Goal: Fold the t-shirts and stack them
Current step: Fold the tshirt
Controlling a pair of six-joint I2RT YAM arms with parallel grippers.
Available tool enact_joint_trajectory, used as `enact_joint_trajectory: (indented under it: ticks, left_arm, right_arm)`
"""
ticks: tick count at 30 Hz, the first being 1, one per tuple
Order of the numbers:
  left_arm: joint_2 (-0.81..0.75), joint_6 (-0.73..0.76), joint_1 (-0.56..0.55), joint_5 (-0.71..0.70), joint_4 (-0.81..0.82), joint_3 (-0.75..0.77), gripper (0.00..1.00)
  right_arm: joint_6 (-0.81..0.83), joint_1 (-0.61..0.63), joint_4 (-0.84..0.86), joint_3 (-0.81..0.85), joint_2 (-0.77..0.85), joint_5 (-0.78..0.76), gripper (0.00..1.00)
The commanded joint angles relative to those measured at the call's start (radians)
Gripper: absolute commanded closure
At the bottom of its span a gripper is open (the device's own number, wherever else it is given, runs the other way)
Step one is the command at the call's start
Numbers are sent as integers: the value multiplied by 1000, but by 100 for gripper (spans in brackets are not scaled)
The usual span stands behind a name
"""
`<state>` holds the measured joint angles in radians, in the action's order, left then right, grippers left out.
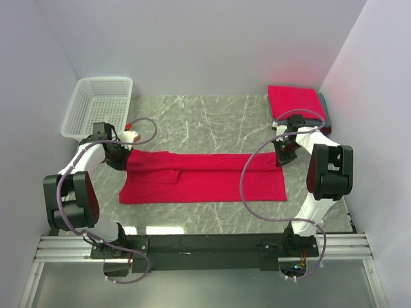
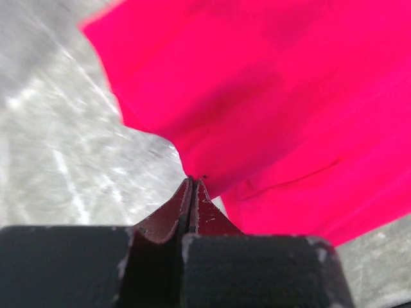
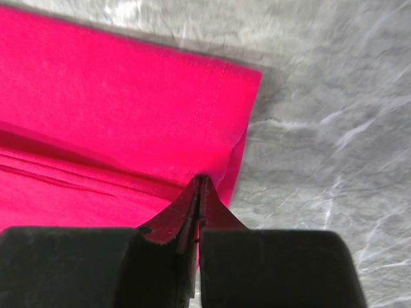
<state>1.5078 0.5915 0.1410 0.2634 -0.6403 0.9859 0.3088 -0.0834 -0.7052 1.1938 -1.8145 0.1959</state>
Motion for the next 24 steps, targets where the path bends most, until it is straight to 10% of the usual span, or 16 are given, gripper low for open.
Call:
enact_joint_trajectory:
  ticks: [1,7,13,24]
  left_arm:
    - [-9,28,9,-24,27,-38,99]
    - [23,22,9,-39,54,-50,99]
    - [-56,79,26,101,-79,40,60]
    - [-43,-114,-135,237,45,135,54]
  right_arm:
    - [24,-15,24,-20,37,-41,100]
    - [35,-13,-2,-19,17,-33,100]
    - [92,-24,-105,53,107,68,44]
    - [23,43,-200,219,0,194,65]
